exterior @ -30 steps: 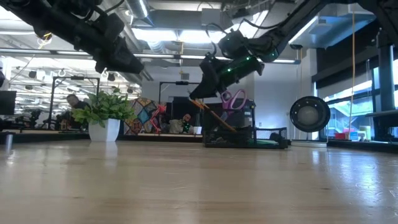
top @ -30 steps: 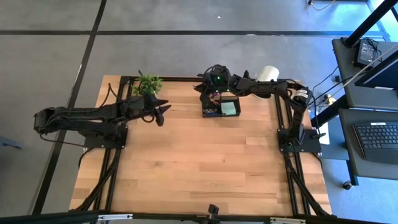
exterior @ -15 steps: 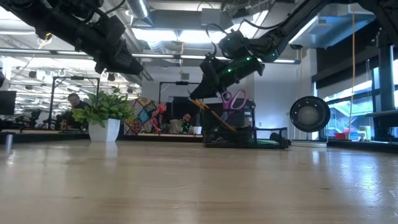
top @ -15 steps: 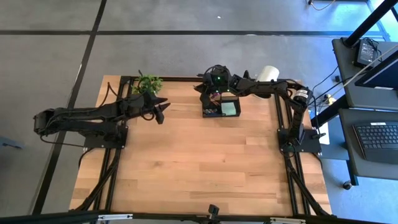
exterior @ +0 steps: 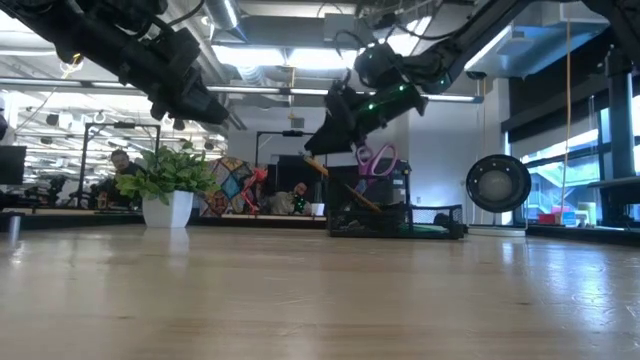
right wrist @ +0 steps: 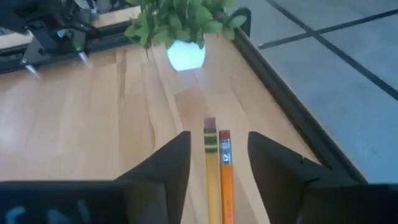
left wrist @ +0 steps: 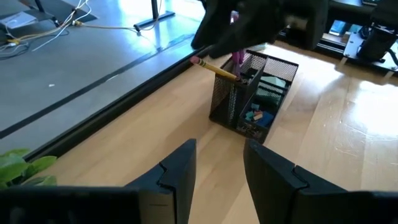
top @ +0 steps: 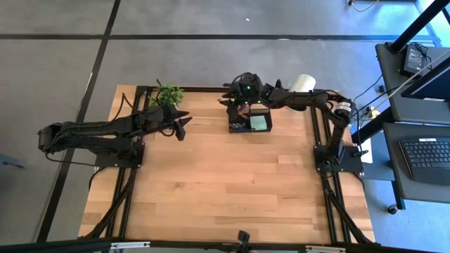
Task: Pick and place office supplies into organizer
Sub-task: Return to Home Position
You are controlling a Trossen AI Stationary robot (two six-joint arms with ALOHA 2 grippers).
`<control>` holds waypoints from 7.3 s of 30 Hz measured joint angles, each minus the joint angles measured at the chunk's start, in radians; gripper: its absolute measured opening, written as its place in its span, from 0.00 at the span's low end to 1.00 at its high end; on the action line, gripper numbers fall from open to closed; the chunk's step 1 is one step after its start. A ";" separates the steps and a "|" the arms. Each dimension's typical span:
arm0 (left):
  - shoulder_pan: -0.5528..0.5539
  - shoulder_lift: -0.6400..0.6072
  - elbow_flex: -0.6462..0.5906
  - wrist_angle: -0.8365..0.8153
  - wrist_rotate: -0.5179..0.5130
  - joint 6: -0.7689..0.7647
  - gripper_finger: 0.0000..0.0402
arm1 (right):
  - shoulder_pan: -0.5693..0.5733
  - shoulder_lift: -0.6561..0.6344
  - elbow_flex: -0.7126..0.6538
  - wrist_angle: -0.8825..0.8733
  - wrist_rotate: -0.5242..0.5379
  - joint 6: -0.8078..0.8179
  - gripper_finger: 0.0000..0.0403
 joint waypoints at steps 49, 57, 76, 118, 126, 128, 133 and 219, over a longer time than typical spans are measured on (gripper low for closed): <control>0.198 -0.691 -0.158 -0.341 0.154 -0.037 0.32 | 0.188 -1.245 -1.033 0.387 0.106 0.236 0.43; 0.198 -0.755 -0.259 -0.299 0.147 -0.055 0.32 | 0.188 -1.292 -1.111 0.429 0.109 0.259 0.43; 0.197 -0.814 -0.340 -0.228 0.100 -0.052 0.32 | 0.188 -1.331 -1.214 0.559 0.108 0.235 0.43; 0.194 -0.812 -0.340 -0.229 0.130 0.078 0.32 | 0.187 -1.841 -1.214 0.096 0.237 0.234 0.43; 0.194 -0.812 -0.340 -0.229 0.131 0.078 0.32 | 0.187 -1.877 -1.214 0.054 0.237 0.207 0.43; 0.194 -0.812 -0.340 -0.229 0.130 0.078 0.32 | 0.187 -1.877 -1.214 0.037 0.237 0.206 0.43; 0.194 -0.812 -0.340 -0.229 0.130 0.078 0.32 | 0.187 -1.874 -1.214 -0.023 0.237 0.207 0.43; 0.194 -0.812 -0.340 -0.229 0.130 0.078 0.32 | 0.187 -1.873 -1.214 -0.042 0.237 0.205 0.43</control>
